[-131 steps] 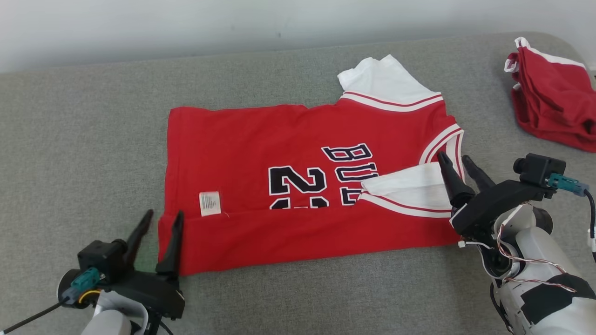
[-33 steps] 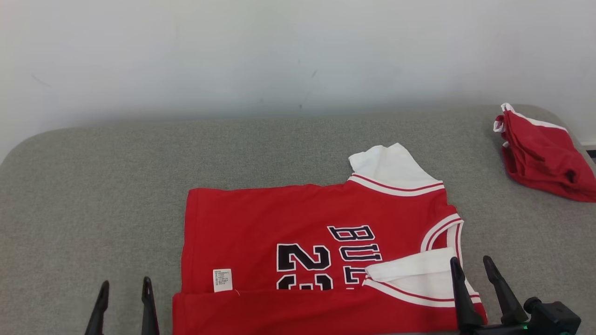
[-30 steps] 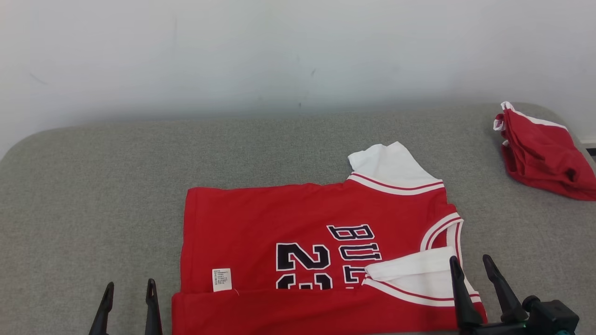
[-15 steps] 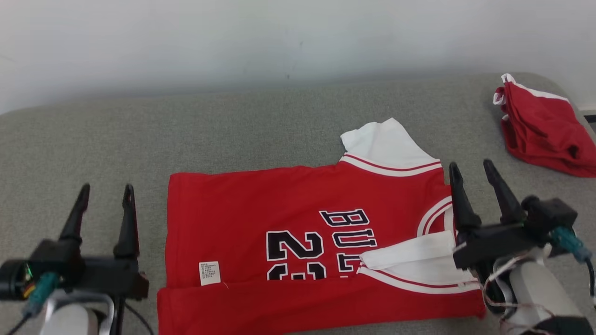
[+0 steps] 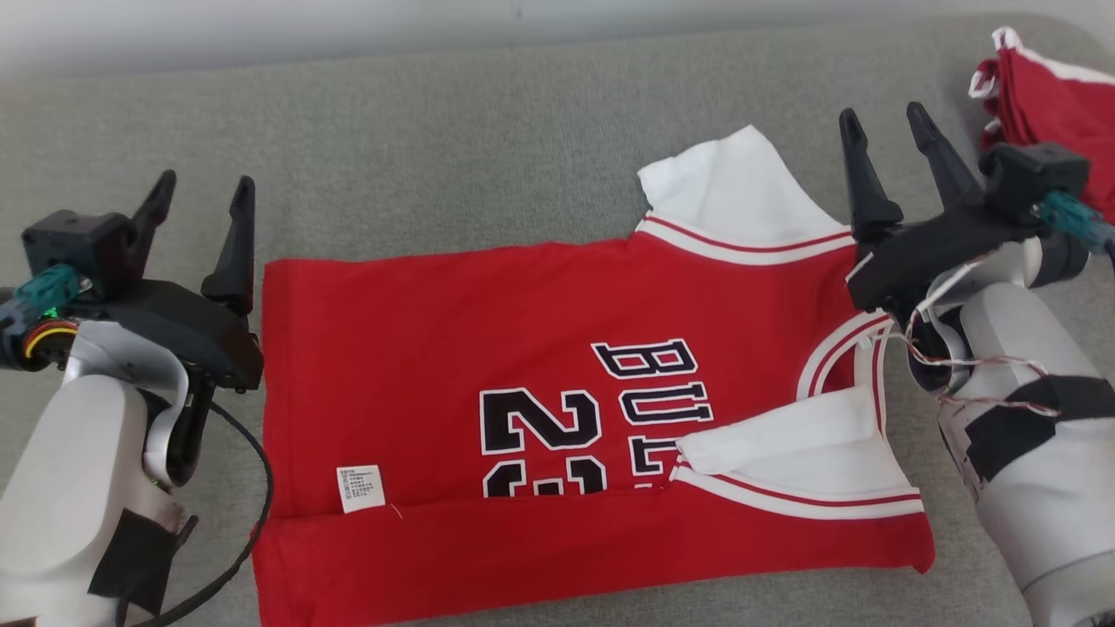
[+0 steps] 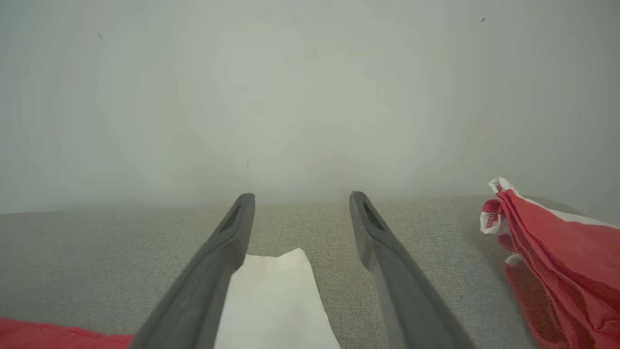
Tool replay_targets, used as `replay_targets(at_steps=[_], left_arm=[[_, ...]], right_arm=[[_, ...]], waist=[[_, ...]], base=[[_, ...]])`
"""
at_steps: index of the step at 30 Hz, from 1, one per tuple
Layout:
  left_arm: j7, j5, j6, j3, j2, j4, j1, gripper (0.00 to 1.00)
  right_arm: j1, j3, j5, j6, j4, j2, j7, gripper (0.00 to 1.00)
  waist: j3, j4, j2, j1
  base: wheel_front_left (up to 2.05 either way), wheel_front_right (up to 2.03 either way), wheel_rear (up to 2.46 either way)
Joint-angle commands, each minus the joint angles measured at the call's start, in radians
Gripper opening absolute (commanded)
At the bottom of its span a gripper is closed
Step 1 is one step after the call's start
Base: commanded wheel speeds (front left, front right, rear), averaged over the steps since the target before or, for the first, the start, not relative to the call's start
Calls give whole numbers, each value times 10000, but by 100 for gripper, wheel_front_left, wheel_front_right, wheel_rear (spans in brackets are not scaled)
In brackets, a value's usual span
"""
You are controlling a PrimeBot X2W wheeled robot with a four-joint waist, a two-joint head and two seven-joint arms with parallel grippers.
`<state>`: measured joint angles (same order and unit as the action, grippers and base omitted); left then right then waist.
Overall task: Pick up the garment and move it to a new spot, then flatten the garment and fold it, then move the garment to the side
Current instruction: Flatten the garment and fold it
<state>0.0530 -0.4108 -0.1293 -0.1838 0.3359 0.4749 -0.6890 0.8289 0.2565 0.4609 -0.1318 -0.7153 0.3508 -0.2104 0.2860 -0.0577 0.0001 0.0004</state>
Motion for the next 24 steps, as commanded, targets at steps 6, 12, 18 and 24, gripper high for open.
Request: replay_targets(at_steps=[6,12,18,24], left_arm=[[-759,-750,-3,-786,197,991,-556,100],[-1575,-1476,-2,-1301,388,1540,-845,100],[-2269,-2035,-1,-1725,469,1819,-1183,100],[-2820,-2385,-2,-1986,484,2126,-1461,100]], right_arm=[[1127,934,376,29,-1499,-11,104,100],[1984,1616,664,29,-2473,-132,107,100],[2628,2185,827,29,-3197,-143,87,100],[3091,2720,1062,29,-3741,-206,220,100]], waist=[[738,-93,-1,-4],[978,-84,-1,-4],[1168,-24,-1,-4],[1266,-39,-1,-4]], base=[[0,0,0],[0,0,0],[0,0,0],[0,0,0]])
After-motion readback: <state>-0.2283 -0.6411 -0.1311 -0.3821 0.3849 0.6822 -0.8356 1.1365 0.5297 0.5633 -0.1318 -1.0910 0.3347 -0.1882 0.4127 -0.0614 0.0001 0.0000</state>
